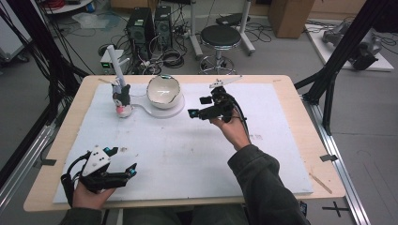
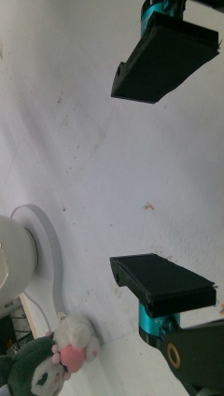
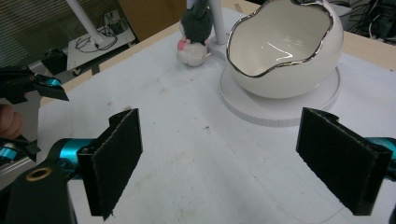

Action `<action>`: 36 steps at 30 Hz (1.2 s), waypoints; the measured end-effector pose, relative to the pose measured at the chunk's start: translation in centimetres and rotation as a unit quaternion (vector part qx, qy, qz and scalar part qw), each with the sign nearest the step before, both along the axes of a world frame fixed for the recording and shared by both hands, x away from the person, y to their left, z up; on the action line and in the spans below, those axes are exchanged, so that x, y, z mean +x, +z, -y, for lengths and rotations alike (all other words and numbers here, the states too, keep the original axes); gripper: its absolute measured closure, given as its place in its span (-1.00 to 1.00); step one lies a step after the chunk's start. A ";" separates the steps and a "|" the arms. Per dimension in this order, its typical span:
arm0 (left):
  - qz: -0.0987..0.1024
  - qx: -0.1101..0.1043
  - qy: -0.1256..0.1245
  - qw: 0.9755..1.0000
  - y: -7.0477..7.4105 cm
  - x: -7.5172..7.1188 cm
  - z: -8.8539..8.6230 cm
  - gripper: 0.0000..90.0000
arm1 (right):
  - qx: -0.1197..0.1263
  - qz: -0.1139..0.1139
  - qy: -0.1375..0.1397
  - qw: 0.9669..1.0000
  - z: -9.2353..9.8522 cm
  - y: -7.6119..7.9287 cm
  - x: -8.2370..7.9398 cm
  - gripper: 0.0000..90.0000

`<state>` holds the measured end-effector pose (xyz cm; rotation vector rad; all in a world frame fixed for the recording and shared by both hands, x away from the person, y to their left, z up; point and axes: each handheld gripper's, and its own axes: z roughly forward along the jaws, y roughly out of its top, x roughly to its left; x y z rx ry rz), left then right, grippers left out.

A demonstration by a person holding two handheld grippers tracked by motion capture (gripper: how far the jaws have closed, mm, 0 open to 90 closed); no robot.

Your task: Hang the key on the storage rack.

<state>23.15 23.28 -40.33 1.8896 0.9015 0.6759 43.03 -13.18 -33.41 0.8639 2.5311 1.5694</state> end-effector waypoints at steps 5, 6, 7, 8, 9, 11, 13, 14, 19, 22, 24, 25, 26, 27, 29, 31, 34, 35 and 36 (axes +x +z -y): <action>-0.001 0.000 0.002 1.000 0.0 0.0 -0.1 -0.64 | 0.000 0.002 -0.003 1.000 0.6 -0.2 -0.5 -0.71; -0.001 0.000 0.002 1.000 0.0 0.0 -0.1 -0.64 | -0.001 0.002 -0.003 1.000 0.8 -0.3 -0.6 -0.71; -0.001 0.000 0.002 1.000 0.0 0.0 -0.1 -0.64 | 0.001 0.005 -0.005 1.000 1.0 -0.3 -0.7 -0.72; -0.001 0.000 0.002 1.000 0.0 0.0 -0.1 -0.64 | 0.002 0.004 -0.006 1.000 1.1 -0.3 -0.7 -0.72; -0.002 -0.001 0.002 1.000 0.0 0.0 -0.1 -0.64 | 0.002 0.003 -0.006 1.000 1.3 -0.4 -0.8 -0.72; -0.002 -0.001 0.002 1.000 -0.1 0.0 0.0 -0.64 | 0.002 0.005 -0.008 1.000 1.6 -0.5 -1.0 -0.72; -0.003 0.001 0.002 1.000 0.0 0.0 0.0 -0.64 | 0.002 0.005 -0.010 1.000 1.8 -0.5 -1.2 -0.73; -0.003 0.002 0.002 1.000 0.0 0.0 0.0 -0.64 | 0.002 0.005 -0.009 1.000 1.9 -0.5 -1.2 -0.73; -0.002 0.002 0.001 1.000 0.0 0.0 0.0 -0.64 | 0.002 0.011 -0.012 1.000 2.6 -0.7 -1.7 -0.73; -0.002 0.002 0.001 1.000 0.0 0.0 0.1 -0.64 | 0.001 0.015 -0.015 1.000 2.9 -0.8 -2.0 -0.74; -0.002 0.002 0.001 1.000 0.0 0.0 0.1 -0.64 | 0.000 0.013 -0.016 1.000 3.1 -0.8 -2.1 -0.74; -0.002 0.001 0.003 1.000 0.0 0.0 0.1 -0.64 | 0.000 0.014 -0.016 1.000 3.2 -0.8 -2.2 -0.74; -0.002 0.001 0.003 1.000 0.0 0.0 0.1 -0.64 | 0.001 0.015 -0.016 1.000 3.3 -0.9 -2.3 -0.74; -0.002 0.000 0.003 1.000 0.0 0.0 0.1 -0.64 | 0.001 0.016 -0.017 1.000 3.4 -0.9 -2.4 -0.74; -0.002 0.000 0.003 1.000 0.0 0.0 0.1 -0.64 | 0.000 0.017 -0.019 1.000 3.6 -0.9 -2.6 -0.74; -0.002 0.001 0.003 1.000 0.0 0.0 0.1 -0.64 | 0.001 0.020 -0.019 1.000 3.8 -1.0 -2.7 -0.74; -0.001 0.000 0.002 1.000 0.0 0.0 0.2 -0.64 | 0.001 0.019 -0.021 1.000 4.1 -1.2 -2.9 -0.74; -0.001 0.000 0.002 1.000 0.0 0.0 0.2 -0.64 | 0.001 0.019 -0.022 1.000 4.3 -1.3 -3.0 -0.74; -0.001 0.000 0.003 1.000 0.0 0.0 0.2 -0.64 | 0.001 0.018 -0.024 1.000 4.4 -1.3 -3.1 -0.74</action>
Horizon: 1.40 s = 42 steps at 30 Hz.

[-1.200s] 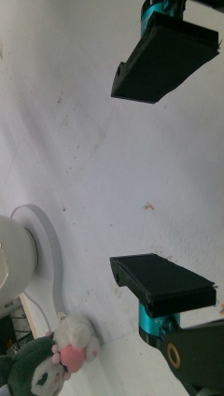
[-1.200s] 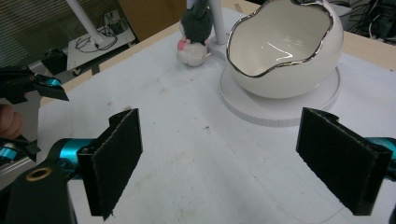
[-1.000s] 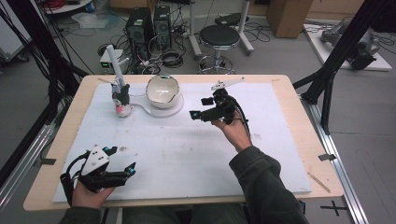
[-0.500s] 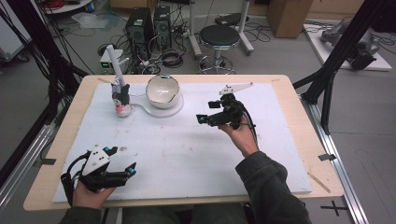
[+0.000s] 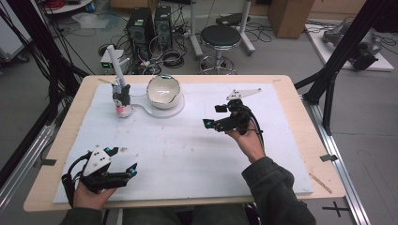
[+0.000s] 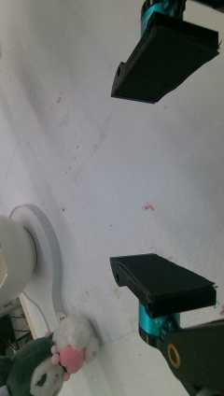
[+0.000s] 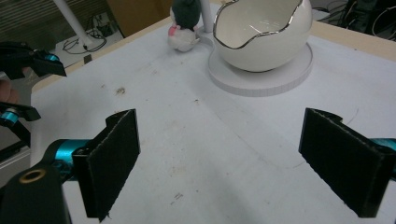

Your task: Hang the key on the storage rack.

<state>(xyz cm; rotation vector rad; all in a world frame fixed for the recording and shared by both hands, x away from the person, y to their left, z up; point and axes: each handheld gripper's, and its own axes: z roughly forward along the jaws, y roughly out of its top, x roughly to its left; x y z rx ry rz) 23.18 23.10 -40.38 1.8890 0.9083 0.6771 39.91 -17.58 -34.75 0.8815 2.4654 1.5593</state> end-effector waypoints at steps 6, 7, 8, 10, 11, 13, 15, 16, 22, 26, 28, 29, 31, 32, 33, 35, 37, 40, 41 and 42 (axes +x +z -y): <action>0.000 0.000 0.001 1.000 0.0 0.0 0.0 -0.64 | -0.001 0.003 -0.005 1.000 0.9 -0.5 -0.5 -0.74; -0.001 0.002 0.001 1.000 0.0 0.0 0.0 -0.64 | -0.001 0.002 -0.005 1.000 1.1 -0.7 -0.6 -0.74; -0.001 0.003 0.001 1.000 0.0 0.0 0.1 -0.64 | -0.002 0.001 -0.007 1.000 1.2 -0.8 -0.7 -0.74; -0.001 0.001 -0.001 1.000 0.0 0.0 0.1 -0.64 | -0.001 0.005 -0.008 1.000 1.5 -1.0 -0.8 -0.74; -0.001 0.001 -0.001 1.000 0.0 0.0 0.1 -0.64 | -0.002 0.001 -0.010 1.000 1.7 -1.1 -0.9 -0.74; -0.001 0.002 0.000 1.000 0.0 0.1 0.2 -0.64 | -0.005 0.001 -0.010 1.000 2.0 -1.2 -1.1 -0.75; -0.001 0.002 0.000 1.000 0.0 0.1 0.2 -0.64 | -0.005 0.002 -0.011 1.000 2.2 -1.2 -1.3 -0.75; -0.001 0.002 0.000 1.000 0.0 0.1 0.2 -0.64 | -0.005 0.006 -0.011 1.000 2.3 -1.2 -1.3 -0.75; -0.002 0.003 0.001 1.000 0.0 0.1 0.2 -0.64 | -0.010 0.011 -0.016 1.000 2.9 -1.6 -2.0 -0.75; -0.001 0.004 -0.001 1.000 0.0 0.1 0.2 -0.64 | -0.013 0.012 -0.019 1.000 3.4 -2.0 -2.3 -0.75; -0.001 0.002 -0.001 1.000 0.0 0.1 0.3 -0.64 | -0.014 0.010 -0.021 1.000 3.6 -2.1 -2.5 -0.75; -0.001 0.002 -0.001 1.000 0.0 0.1 0.3 -0.64 | -0.015 0.013 -0.022 1.000 3.8 -2.3 -2.6 -0.75; -0.002 0.002 -0.002 1.000 0.0 0.2 0.3 -0.64 | -0.014 0.013 -0.025 1.000 4.1 -2.4 -2.8 -0.75; -0.002 0.004 0.000 1.000 0.0 0.1 0.3 -0.64 | -0.013 0.016 -0.025 0.999 4.2 -2.5 -2.8 -0.75; -0.002 0.004 -0.001 1.000 0.0 0.1 0.3 -0.64 | -0.013 0.015 -0.027 0.999 4.4 -2.5 -2.9 -0.75; -0.002 0.004 0.000 1.000 0.0 0.2 0.4 -0.64 | -0.014 0.016 -0.030 0.999 4.7 -2.7 -3.1 -0.75; -0.002 0.003 0.000 1.000 0.0 0.2 0.4 -0.64 | -0.013 0.014 -0.034 0.999 5.1 -2.9 -3.3 -0.75; -0.002 0.004 0.000 1.000 0.0 0.1 0.4 -0.64 | -0.013 0.014 -0.038 0.999 5.6 -3.1 -3.5 -0.75; -0.002 0.004 0.000 1.000 0.0 0.1 0.4 -0.64 | -0.015 0.015 -0.040 0.999 5.8 -3.2 -3.6 -0.75; -0.001 0.005 0.000 1.000 0.0 0.2 0.4 -0.64 | -0.014 0.014 -0.042 0.999 5.9 -3.2 -3.7 -0.75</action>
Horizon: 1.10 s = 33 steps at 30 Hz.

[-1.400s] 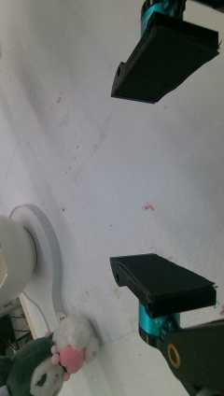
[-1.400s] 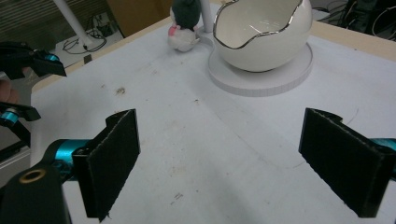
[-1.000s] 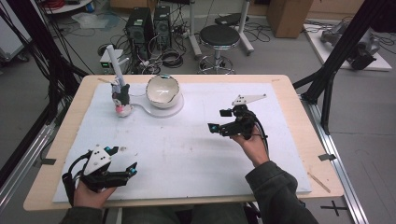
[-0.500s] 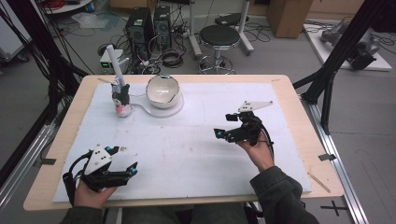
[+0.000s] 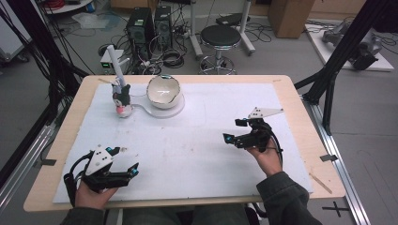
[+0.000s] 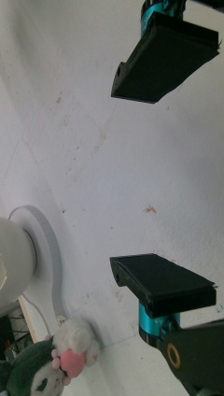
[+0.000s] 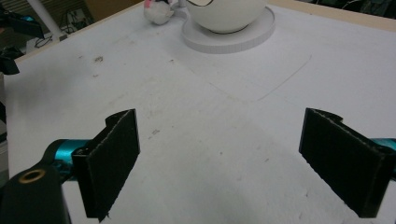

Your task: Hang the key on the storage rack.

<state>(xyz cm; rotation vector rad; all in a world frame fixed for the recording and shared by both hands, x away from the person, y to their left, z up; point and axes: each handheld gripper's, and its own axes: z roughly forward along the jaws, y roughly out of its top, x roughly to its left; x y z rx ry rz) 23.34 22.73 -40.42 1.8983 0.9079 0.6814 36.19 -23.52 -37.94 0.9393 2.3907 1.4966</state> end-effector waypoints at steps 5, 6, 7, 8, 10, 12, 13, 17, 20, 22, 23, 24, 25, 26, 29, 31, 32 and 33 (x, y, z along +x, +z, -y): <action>-0.001 -0.001 -0.001 1.000 0.0 0.0 0.0 -0.64 | 0.000 0.005 -0.006 1.000 0.8 -0.3 -0.4 -0.75; 0.000 0.000 0.000 1.000 0.0 0.0 0.0 -0.64 | -0.001 0.004 -0.007 1.000 0.9 -0.3 -0.4 -0.75; 0.000 0.000 0.001 1.000 0.0 0.0 0.0 -0.64 | 0.000 0.006 -0.008 1.000 1.1 -0.4 -0.5 -0.75; 0.000 -0.001 0.000 1.000 0.0 0.0 0.0 -0.64 | -0.001 0.005 -0.009 1.000 1.2 -0.4 -0.6 -0.75; -0.002 -0.001 0.000 1.000 0.0 0.0 0.0 -0.64 | -0.003 0.008 -0.011 1.000 1.4 -0.5 -0.7 -0.75; -0.002 0.000 -0.001 1.000 0.0 0.0 0.0 -0.64 | -0.003 0.009 -0.013 1.000 1.7 -0.6 -0.9 -0.75; -0.002 0.000 -0.001 1.000 0.0 0.0 0.0 -0.64 | -0.004 0.009 -0.013 1.000 1.9 -0.7 -1.0 -0.75; -0.001 -0.001 0.000 1.000 0.0 0.0 0.0 -0.64 | -0.004 0.007 -0.020 1.000 2.4 -0.8 -1.3 -0.75; -0.001 0.000 0.001 1.000 0.0 0.0 0.0 -0.64 | -0.003 0.012 -0.022 1.000 2.8 -0.9 -1.5 -0.75; 0.000 -0.001 0.000 1.000 0.0 0.0 0.0 -0.64 | -0.003 0.011 -0.024 1.000 3.1 -1.0 -1.7 -0.75; -0.001 -0.001 0.000 1.000 0.0 0.0 0.0 -0.64 | -0.004 0.013 -0.025 1.000 3.3 -1.0 -1.8 -0.75; -0.001 0.000 -0.001 1.000 0.0 0.0 0.0 -0.64 | -0.003 0.012 -0.026 1.000 3.4 -1.1 -1.9 -0.75; -0.001 -0.001 0.000 1.000 0.0 0.0 0.0 -0.64 | -0.001 0.009 -0.030 1.000 3.5 -1.1 -2.0 -0.75; -0.002 -0.001 0.000 1.000 0.0 0.0 0.0 -0.64 | -0.001 0.017 -0.028 0.999 3.7 -1.2 -2.0 -0.75; -0.001 -0.003 0.000 1.000 0.0 0.0 0.1 -0.64 | 0.003 0.016 -0.032 0.999 4.1 -1.4 -2.3 -0.75; 0.000 -0.003 0.000 1.000 0.0 0.0 0.1 -0.64 | 0.004 0.012 -0.035 0.999 4.3 -1.4 -2.5 -0.75; 0.000 -0.001 -0.001 1.000 0.0 0.0 0.1 -0.64 | 0.005 0.017 -0.035 0.999 4.4 -1.5 -2.5 -0.75; 0.001 -0.003 0.000 1.000 0.0 0.0 0.1 -0.64 | 0.006 0.012 -0.037 0.999 4.6 -1.6 -2.7 -0.75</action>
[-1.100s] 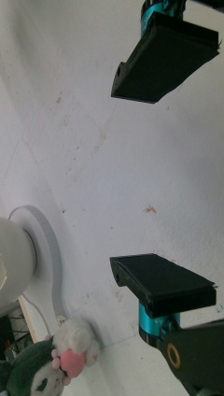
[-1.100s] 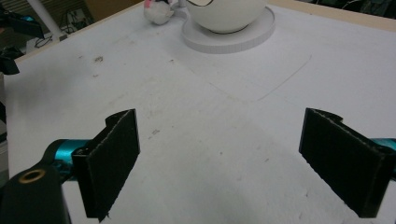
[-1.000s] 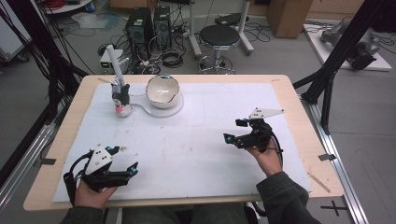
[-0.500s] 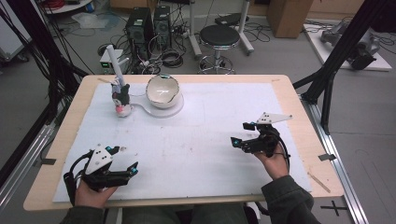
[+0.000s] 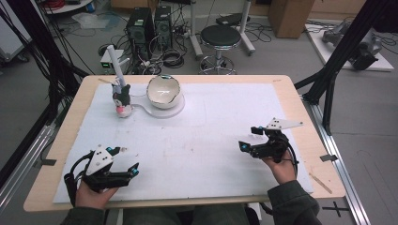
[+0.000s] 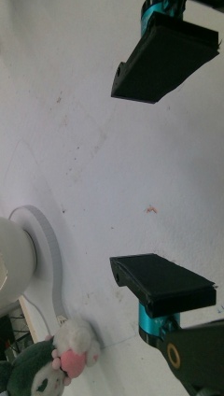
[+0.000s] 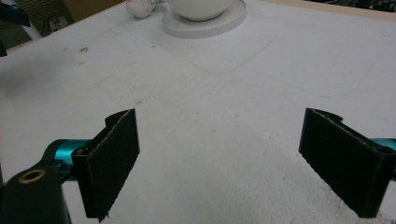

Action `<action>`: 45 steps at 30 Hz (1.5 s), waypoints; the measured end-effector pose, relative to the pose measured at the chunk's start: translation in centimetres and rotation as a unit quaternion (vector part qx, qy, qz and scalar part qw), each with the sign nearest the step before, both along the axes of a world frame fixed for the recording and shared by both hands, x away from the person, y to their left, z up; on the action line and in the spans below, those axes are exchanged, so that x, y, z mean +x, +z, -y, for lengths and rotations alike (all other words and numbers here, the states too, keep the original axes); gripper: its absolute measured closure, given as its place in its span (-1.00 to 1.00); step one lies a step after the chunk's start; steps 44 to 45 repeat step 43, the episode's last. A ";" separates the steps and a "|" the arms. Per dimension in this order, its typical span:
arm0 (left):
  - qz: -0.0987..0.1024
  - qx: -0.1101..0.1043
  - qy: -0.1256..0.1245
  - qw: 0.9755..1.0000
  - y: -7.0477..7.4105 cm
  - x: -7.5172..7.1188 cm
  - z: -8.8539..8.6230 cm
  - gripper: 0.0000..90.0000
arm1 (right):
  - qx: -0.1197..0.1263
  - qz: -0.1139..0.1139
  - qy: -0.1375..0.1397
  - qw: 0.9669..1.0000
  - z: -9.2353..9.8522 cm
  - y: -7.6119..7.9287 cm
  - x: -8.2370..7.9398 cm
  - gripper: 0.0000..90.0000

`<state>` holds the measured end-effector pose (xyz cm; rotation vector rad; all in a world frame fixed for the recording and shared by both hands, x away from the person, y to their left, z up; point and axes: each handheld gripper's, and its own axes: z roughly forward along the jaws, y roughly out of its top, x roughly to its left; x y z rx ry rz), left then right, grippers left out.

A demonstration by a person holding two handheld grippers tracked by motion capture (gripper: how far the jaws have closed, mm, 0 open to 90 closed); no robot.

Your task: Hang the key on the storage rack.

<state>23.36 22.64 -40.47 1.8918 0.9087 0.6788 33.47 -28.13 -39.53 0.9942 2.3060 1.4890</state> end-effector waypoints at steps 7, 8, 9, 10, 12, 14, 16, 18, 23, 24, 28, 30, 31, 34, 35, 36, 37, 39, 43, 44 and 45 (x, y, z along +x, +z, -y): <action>0.000 0.001 0.000 1.000 0.0 0.0 0.0 -0.64 | 0.000 0.006 -0.008 1.000 0.8 -0.4 -0.5 -0.75; -0.001 0.003 -0.001 1.000 0.0 0.0 0.0 -0.64 | 0.000 0.007 -0.008 1.000 0.9 -0.5 -0.6 -0.75; -0.001 0.003 -0.001 1.000 0.0 0.0 0.0 -0.64 | 0.002 0.003 -0.009 1.000 1.0 -0.5 -0.7 -0.75; -0.001 0.003 0.000 1.000 0.0 0.0 -0.1 -0.64 | 0.000 0.006 -0.009 1.000 1.1 -0.6 -0.7 -0.75; -0.002 0.002 0.001 1.000 0.0 0.0 -0.1 -0.64 | -0.002 0.003 -0.010 1.000 1.2 -0.7 -0.9 -0.75; -0.001 0.003 -0.001 1.000 0.0 0.0 -0.1 -0.64 | -0.003 0.002 -0.012 1.000 1.4 -0.9 -1.1 -0.75; -0.001 0.003 -0.001 1.000 0.0 0.0 -0.1 -0.64 | -0.006 0.006 -0.013 1.000 1.5 -1.0 -1.3 -0.75; -0.001 0.002 0.000 1.000 0.0 0.0 0.0 -0.64 | -0.009 0.006 -0.013 1.000 1.5 -1.1 -1.4 -0.75; -0.002 0.002 0.000 1.000 0.0 0.0 0.0 -0.64 | -0.014 0.007 -0.011 1.000 1.7 -1.3 -1.8 -0.75; -0.002 0.003 0.000 1.000 0.0 0.0 0.0 -0.64 | -0.015 0.008 -0.011 1.000 1.7 -1.3 -1.9 -0.75; -0.002 0.004 -0.002 1.000 0.0 0.0 -0.1 -0.64 | -0.015 0.010 -0.012 1.000 1.9 -1.4 -2.2 -0.75; -0.003 0.004 -0.001 1.000 -0.1 0.0 0.0 -0.64 | -0.016 0.009 -0.011 1.000 2.0 -1.5 -2.3 -0.75; -0.004 0.003 -0.002 1.000 -0.1 0.0 0.0 -0.64 | -0.016 0.009 -0.013 1.000 2.1 -1.5 -2.4 -0.75; -0.003 0.003 -0.002 1.000 -0.1 0.0 0.0 -0.64 | -0.016 0.010 -0.014 1.000 2.1 -1.7 -2.6 -0.75; -0.003 0.004 -0.003 1.000 -0.1 0.0 0.0 -0.64 | -0.018 0.010 -0.015 1.000 2.2 -1.7 -2.6 -0.75; -0.004 0.004 -0.003 1.000 -0.1 0.0 0.0 -0.64 | -0.017 0.012 -0.014 1.000 2.2 -1.8 -2.7 -0.75; -0.004 0.004 -0.004 1.000 -0.1 0.0 0.0 -0.64 | -0.016 0.010 -0.015 1.000 2.2 -1.8 -2.8 -0.75; -0.003 0.005 -0.004 1.000 -0.2 0.0 0.0 -0.64 | -0.016 0.012 -0.013 1.000 2.1 -1.8 -2.8 -0.75; -0.003 0.003 -0.003 1.000 -0.2 0.1 0.0 -0.64 | -0.018 0.016 -0.012 1.000 2.0 -1.7 -3.1 -0.75; -0.003 0.003 -0.003 1.000 -0.2 0.1 0.0 -0.64 | -0.018 0.016 -0.012 1.000 2.0 -1.7 -3.1 -0.75; -0.003 0.003 -0.003 1.000 -0.2 0.1 0.0 -0.64 | -0.018 0.016 -0.012 1.000 2.0 -1.7 -3.1 -0.75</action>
